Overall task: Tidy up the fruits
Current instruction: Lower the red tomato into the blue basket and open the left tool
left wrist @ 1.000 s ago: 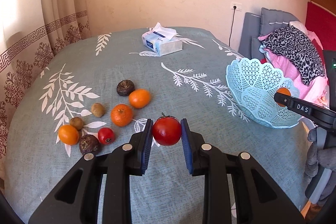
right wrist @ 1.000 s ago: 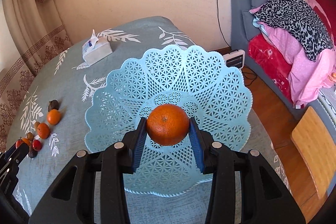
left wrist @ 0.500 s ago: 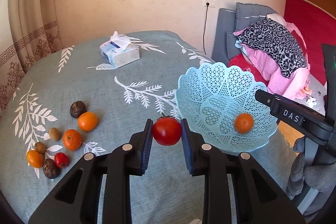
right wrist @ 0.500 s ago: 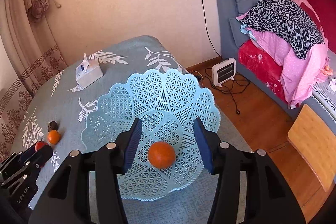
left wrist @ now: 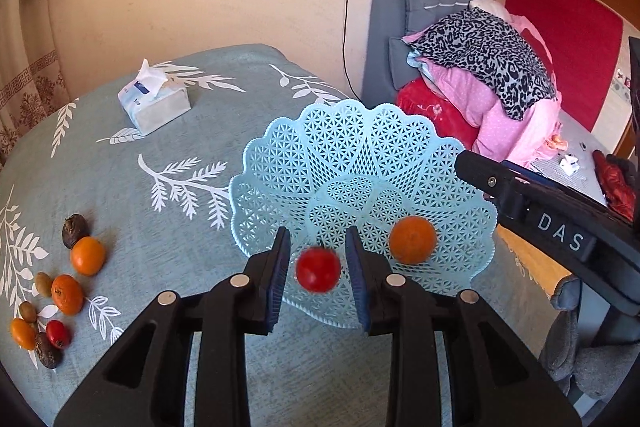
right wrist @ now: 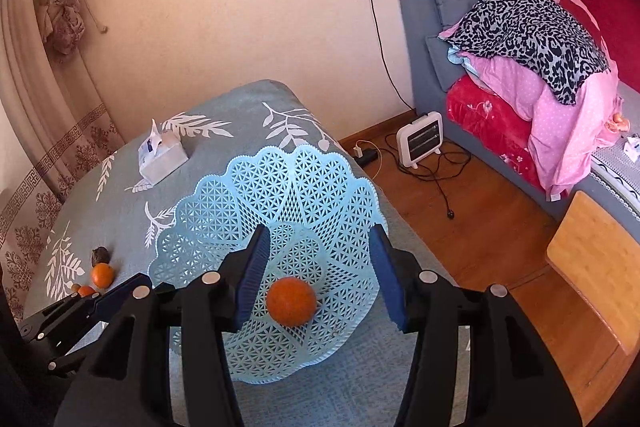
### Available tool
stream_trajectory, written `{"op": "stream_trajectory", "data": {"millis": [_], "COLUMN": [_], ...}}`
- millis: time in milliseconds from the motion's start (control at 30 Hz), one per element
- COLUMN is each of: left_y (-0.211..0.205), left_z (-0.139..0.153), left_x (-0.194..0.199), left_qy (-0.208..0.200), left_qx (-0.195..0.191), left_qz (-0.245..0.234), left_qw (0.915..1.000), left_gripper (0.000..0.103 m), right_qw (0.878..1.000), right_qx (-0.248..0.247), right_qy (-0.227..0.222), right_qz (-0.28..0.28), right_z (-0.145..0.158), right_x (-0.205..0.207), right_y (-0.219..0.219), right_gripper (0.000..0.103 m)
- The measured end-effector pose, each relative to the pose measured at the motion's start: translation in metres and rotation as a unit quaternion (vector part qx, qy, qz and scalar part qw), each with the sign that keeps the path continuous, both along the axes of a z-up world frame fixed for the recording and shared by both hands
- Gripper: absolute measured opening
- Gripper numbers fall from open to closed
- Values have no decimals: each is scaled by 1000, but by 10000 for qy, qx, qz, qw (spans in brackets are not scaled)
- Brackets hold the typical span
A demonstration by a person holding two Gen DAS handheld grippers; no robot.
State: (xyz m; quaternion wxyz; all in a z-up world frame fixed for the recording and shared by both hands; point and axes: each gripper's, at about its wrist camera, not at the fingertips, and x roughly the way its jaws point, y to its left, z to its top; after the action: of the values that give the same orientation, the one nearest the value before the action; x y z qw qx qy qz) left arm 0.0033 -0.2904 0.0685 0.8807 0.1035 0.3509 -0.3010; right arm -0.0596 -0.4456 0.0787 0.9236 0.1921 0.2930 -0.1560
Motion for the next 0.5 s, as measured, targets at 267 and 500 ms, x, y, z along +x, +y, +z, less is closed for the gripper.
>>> {"op": "stream_trajectory", "data": {"millis": [267, 500], "left_y": [16, 39], "left_z": [2, 14], "left_x": [7, 5], "left_qy": [-82, -403], "left_qx": [-129, -201], "left_qz": [324, 594], "left_qw": [9994, 9972], "left_gripper": [92, 94], "right_qw": [9998, 9981], "right_qx": [47, 33], "right_qy": [-150, -595], "right_qz": [-83, -181], "right_z": [4, 20], "right_x": [-4, -18], "right_y": [1, 6], "right_gripper": [63, 69]}}
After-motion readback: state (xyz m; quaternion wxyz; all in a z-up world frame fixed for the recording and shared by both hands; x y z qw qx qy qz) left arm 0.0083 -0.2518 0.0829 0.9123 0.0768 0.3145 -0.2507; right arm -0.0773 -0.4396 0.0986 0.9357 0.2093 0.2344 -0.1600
